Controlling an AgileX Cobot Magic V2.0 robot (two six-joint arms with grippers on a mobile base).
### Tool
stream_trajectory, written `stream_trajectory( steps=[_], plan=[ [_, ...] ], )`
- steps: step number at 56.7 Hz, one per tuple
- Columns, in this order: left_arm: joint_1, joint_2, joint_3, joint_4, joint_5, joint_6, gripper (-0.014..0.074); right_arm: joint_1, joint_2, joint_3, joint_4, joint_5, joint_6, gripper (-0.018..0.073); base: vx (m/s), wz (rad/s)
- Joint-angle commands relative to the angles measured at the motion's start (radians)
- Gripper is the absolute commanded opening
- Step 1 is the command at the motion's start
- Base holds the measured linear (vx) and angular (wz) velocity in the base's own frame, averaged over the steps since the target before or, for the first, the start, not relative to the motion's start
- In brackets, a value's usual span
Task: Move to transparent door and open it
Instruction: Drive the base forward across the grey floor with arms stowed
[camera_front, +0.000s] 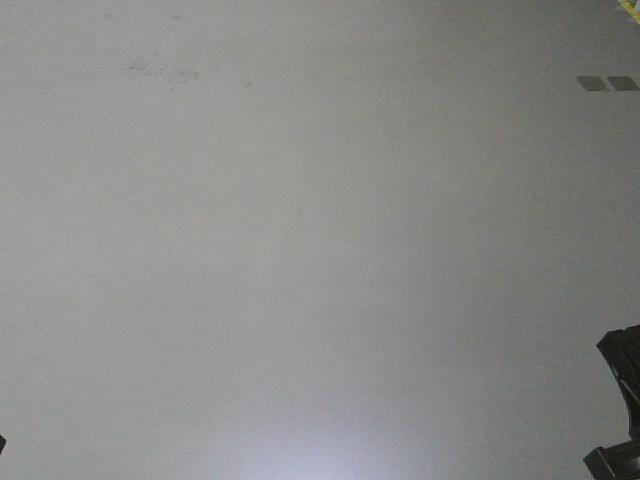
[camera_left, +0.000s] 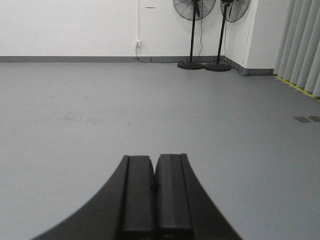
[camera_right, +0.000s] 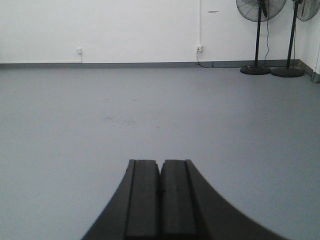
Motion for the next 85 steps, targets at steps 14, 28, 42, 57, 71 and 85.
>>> stream_trajectory(
  steps=[14, 28, 42, 57, 71, 85],
  plan=[
    [-0.005, -0.015, 0.01, -0.006, -0.084, -0.007, 0.0003, -0.005, -0.015, 0.002, -0.01, -0.087, -0.002, 0.0001, 0.06, 0.03],
    [-0.005, -0.015, 0.01, -0.006, -0.084, -0.007, 0.0003, -0.005, -0.015, 0.002, -0.01, -0.087, -0.002, 0.0001, 0.13, 0.04],
    [-0.005, -0.015, 0.01, -0.006, -0.084, -0.007, 0.0003, -0.005, -0.015, 0.002, -0.01, -0.087, -0.002, 0.0001, 0.19, 0.01],
    [-0.005, -0.015, 0.01, -0.006, -0.084, -0.007, 0.0003, -0.005, -0.015, 0.002, -0.01, -0.087, -0.002, 0.0001, 0.25, 0.01],
    [-0.005, -0.015, 0.01, -0.006, -0.084, -0.007, 0.0003, -0.005, -0.015, 0.002, -0.01, -0.087, -0.002, 0.0001, 0.3, 0.06],
    [-0.005, -0.015, 0.01, -0.006, -0.084, -0.007, 0.0003, -0.005, -0.015, 0.002, -0.01, -0.087, -0.002, 0.0001, 0.34, 0.09]
  ],
)
